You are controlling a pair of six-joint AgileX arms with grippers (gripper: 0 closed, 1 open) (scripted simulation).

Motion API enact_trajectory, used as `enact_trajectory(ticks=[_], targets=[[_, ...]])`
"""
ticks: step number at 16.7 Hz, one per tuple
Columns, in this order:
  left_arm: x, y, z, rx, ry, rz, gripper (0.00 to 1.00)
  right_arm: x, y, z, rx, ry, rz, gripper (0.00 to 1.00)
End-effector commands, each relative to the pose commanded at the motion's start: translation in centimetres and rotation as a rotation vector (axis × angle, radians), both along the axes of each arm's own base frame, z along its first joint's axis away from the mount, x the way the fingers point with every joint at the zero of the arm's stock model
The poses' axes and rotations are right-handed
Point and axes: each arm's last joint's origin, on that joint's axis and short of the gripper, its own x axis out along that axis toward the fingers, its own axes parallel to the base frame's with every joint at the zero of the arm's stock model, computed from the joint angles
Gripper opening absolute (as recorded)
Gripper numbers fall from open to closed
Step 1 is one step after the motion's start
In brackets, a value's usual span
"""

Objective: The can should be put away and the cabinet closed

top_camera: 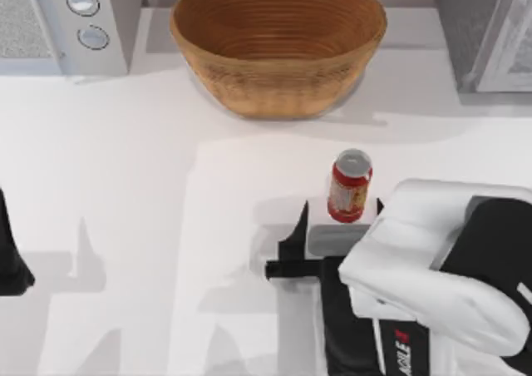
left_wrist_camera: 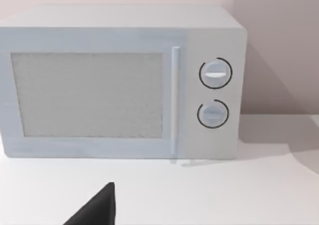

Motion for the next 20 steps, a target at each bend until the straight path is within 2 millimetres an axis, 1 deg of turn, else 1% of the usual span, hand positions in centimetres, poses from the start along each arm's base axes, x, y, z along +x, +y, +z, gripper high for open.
enact_trajectory(ticks=[4,9,11,15,20], targets=[[0.0,0.0,0.0,0.000,0.000,0.000,1.00,1.7,-0.1,0.6,-0.007,-0.012,-0.002,1.00],[0.0,0.0,0.0,0.000,0.000,0.000,1.00,3.6,-0.6,0.9,-0.006,-0.011,-0.001,1.00],[0.0,0.0,0.0,0.000,0.000,0.000,1.00,4.0,-0.7,0.9,-0.006,-0.011,-0.002,1.00],[0.0,0.0,0.0,0.000,0.000,0.000,1.00,4.0,-0.8,0.9,-0.006,-0.011,-0.002,1.00],[0.0,0.0,0.0,0.000,0.000,0.000,1.00,4.0,-0.8,0.9,-0.006,-0.011,-0.002,0.62]])
